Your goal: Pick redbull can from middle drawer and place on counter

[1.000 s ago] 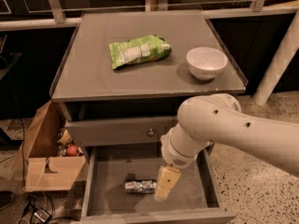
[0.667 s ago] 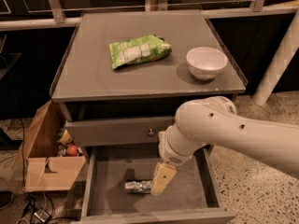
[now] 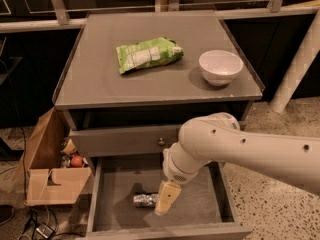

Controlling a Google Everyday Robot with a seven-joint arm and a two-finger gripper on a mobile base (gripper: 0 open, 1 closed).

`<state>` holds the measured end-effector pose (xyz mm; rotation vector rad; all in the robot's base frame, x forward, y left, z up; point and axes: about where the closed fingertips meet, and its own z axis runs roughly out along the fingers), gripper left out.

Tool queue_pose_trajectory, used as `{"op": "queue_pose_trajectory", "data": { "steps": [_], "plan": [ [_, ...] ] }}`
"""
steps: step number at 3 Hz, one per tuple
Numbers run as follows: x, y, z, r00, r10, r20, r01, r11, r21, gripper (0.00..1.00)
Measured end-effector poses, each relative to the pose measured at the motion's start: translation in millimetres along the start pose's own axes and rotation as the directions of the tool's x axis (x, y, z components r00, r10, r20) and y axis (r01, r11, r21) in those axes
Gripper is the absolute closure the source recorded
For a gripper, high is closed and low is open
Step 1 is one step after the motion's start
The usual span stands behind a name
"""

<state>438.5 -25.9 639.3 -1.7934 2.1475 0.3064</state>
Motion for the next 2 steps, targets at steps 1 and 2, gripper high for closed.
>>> {"op": "queue_pose_trajectory", "data": {
  "steps": [1, 2],
  "plan": [
    [-15.8, -5.5, 62.4, 0.999, 0.008, 0.037, -0.005, 0.9983, -0.057, 0.0],
    [-15.9, -4.7, 65.3, 0.999, 0.008, 0.037, -0.006, 0.998, -0.063, 0.0]
  ]
}}
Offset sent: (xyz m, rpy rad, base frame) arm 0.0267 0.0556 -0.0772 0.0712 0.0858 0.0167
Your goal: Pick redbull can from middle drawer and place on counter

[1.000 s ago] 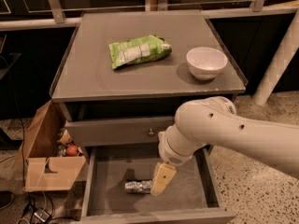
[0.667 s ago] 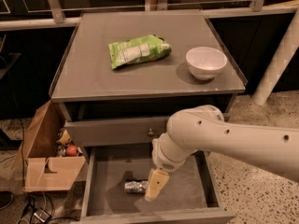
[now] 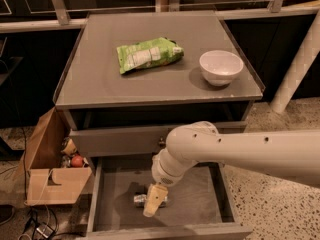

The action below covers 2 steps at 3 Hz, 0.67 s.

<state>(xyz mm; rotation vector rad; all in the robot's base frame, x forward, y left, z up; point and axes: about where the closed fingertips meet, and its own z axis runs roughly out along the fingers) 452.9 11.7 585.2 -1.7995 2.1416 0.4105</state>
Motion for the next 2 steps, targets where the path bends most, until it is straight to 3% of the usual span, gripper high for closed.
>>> {"op": "queue_pose_trajectory", "data": {
  "steps": [2],
  "plan": [
    [19.4, -3.8, 43.1, 0.999, 0.042, 0.02, -0.041, 0.999, -0.019, 0.0]
  ]
}}
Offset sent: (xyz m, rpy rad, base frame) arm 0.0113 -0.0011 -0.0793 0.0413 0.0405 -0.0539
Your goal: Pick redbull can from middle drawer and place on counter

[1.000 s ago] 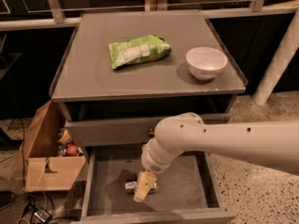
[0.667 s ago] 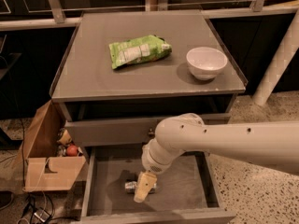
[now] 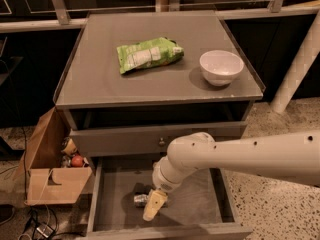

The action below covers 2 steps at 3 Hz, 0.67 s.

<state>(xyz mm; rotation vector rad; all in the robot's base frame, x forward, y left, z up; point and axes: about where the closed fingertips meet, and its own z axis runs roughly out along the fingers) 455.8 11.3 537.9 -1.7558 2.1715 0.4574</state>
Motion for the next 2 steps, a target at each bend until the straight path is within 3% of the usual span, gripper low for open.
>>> {"op": "queue_pose_trajectory", "data": {
  "steps": [1, 2],
  "plan": [
    [7.4, -8.6, 17.0, 1.0, 0.009, 0.003, -0.009, 0.9999, 0.005, 0.0],
    [22.2, -27.1, 54.9, 0.998, 0.059, 0.017, -0.059, 0.9982, 0.006, 0.0]
  ]
}}
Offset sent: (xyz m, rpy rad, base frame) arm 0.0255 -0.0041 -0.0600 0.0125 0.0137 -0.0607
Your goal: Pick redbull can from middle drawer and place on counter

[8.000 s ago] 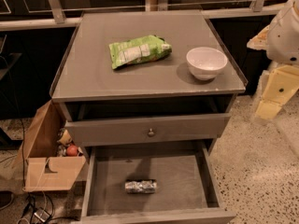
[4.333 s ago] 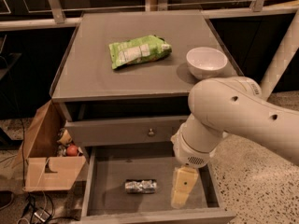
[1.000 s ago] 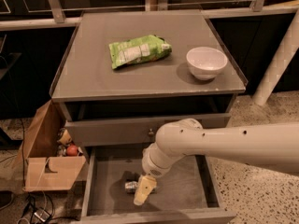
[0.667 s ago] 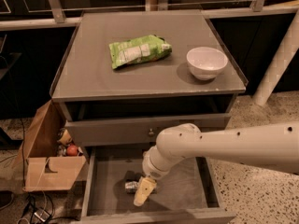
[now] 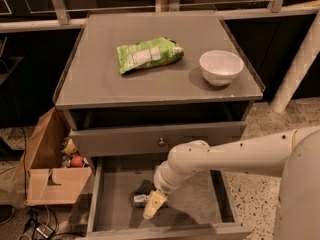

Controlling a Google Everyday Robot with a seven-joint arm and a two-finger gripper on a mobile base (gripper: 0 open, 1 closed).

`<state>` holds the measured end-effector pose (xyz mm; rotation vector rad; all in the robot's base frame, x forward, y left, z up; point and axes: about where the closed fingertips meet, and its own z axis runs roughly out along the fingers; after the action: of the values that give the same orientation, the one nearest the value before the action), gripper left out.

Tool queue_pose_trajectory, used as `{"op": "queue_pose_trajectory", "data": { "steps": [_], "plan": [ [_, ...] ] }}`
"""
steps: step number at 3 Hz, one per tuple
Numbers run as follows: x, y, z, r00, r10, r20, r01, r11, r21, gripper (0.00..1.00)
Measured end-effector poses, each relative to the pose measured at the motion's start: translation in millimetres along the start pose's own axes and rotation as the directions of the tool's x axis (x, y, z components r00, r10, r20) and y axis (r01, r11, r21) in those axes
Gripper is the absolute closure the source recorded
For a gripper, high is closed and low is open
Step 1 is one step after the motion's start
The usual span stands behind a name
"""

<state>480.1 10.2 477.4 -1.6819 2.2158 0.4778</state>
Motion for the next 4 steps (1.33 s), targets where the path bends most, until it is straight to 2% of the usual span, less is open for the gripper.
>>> {"op": "queue_pose_trajectory", "data": {
  "steps": [2, 4],
  "plan": [
    [5.2, 4.0, 9.2, 1.0, 0.017, 0.007, -0.016, 0.9998, -0.014, 0.0],
    [10.9, -9.2, 38.7, 0.998, 0.043, 0.055, -0.044, 0.999, 0.012, 0.0]
  ]
}}
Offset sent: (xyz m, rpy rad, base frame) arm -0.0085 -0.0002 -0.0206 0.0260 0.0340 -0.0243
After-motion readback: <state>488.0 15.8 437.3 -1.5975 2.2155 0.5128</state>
